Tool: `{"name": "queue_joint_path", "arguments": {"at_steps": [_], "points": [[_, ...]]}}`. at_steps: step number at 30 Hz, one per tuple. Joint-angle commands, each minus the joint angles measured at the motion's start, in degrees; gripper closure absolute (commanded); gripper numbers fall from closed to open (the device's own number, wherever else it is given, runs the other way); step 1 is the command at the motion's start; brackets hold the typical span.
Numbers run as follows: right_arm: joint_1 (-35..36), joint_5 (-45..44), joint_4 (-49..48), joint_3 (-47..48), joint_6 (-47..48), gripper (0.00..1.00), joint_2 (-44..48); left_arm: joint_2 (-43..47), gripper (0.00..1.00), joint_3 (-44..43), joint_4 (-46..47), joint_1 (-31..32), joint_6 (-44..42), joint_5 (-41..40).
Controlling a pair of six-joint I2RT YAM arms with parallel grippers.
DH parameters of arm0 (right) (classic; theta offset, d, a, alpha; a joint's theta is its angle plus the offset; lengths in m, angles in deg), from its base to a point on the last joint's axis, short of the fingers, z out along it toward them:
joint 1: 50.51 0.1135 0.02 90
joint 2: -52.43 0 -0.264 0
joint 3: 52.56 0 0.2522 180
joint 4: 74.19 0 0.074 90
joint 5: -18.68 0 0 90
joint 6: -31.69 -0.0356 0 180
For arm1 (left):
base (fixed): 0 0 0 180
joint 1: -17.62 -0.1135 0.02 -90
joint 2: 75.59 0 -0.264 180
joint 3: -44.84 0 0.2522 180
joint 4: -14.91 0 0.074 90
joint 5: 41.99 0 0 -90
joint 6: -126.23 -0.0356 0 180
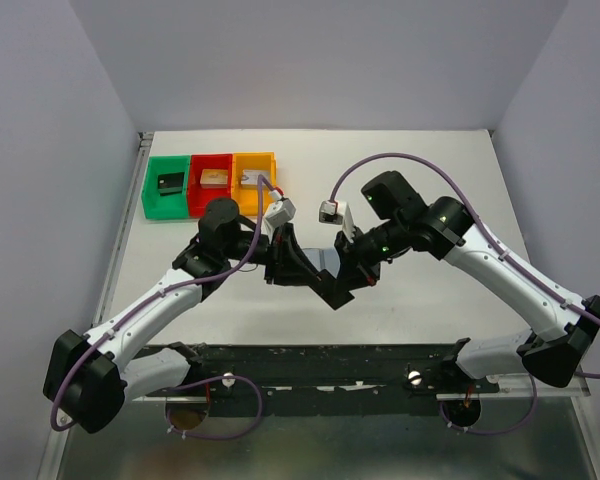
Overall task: Take the credit cards out of the card holder
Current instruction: Place the credit card at the center of the board.
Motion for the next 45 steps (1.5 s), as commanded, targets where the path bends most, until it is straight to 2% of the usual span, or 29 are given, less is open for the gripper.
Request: {"name": "queue_joint_path", "arguments": {"at_steps": [1, 6, 9, 10, 12, 14, 17, 19, 23, 26, 29, 32, 35, 38, 42, 45], "points": [[0.6, -1.2, 0.0, 1.1, 0.2, 1.00, -0.1, -0.5, 0.74, -1.6, -1.2, 0.4, -2.2, 1.0], [0.6, -0.7, -0.7, 0.1, 0.5, 0.99, 0.5, -0.3, 1.00, -0.9, 0.0, 0.4, -1.7, 0.9], [0.6, -6.5, -2.3, -0.5, -1.2, 0.69, 1.8, 0.8, 1.00, 0.1, 0.5, -0.2, -1.4, -1.8], [0.6, -12.3, -3.3, -0.8, -2.3, 0.59, 2.6, 1.5, 1.00, 0.6, 0.5, -0.9, -1.0, -2.9], [0.0, -24.4, -7.7, -3.3, -6.4, 0.47, 6.1, 3.0, 1.00, 2.4, 1.4, -3.9, 0.9, -4.7], [-3.2, -26.9, -11.6, -5.8, -10.1, 0.41, 9.7, 4.8, 1.00, 4.2, 1.2, -8.6, 2.7, -6.3], [-7.0, -31.2, -18.8, -10.8, -14.3, 0.40, 14.9, 7.3, 1.00, 5.8, -4.0, -16.0, 4.1, -14.2], [-7.2, -37.4, -23.4, -14.3, -16.3, 0.40, 18.2, 7.3, 1.00, 7.0, -6.1, -20.7, 7.7, -21.6], [-7.2, -45.2, -34.3, -23.7, -19.0, 0.36, 23.0, 4.2, 1.00, 8.2, -9.2, -27.5, 14.0, -30.9], [-7.3, -44.6, -40.2, -30.0, -20.9, 0.33, 24.4, 3.3, 1.00, 9.9, -9.7, -28.5, 15.8, -38.5], [-7.2, -41.2, -40.0, -31.8, -24.4, 0.30, 22.9, 5.2, 1.00, 14.6, -5.0, -28.5, 16.4, -46.4], [-7.2, -36.5, -41.2, -33.9, -27.6, 0.29, 21.0, 5.4, 1.00, 17.8, -0.6, -28.6, 13.5, -50.6], [-7.2, -33.3, -46.4, -37.6, -29.8, 0.29, 19.8, 2.9, 1.00, 17.5, -2.0, -29.6, 12.1, -54.6], [-7.3, -30.8, -49.8, -39.9, -31.3, 0.29, 19.4, -1.9, 1.00, 16.2, -3.6, -32.4, 13.0, -53.8], [-7.2, -28.1, -50.9, -41.3, -31.3, 0.29, 19.7, -9.2, 1.00, 13.0, -1.8, -36.9, 13.9, -45.2], [-7.2, -26.3, -51.1, -41.3, -30.5, 0.29, 19.4, -15.0, 1.00, 6.7, -7.1, -39.4, 10.3, -38.8]]}}
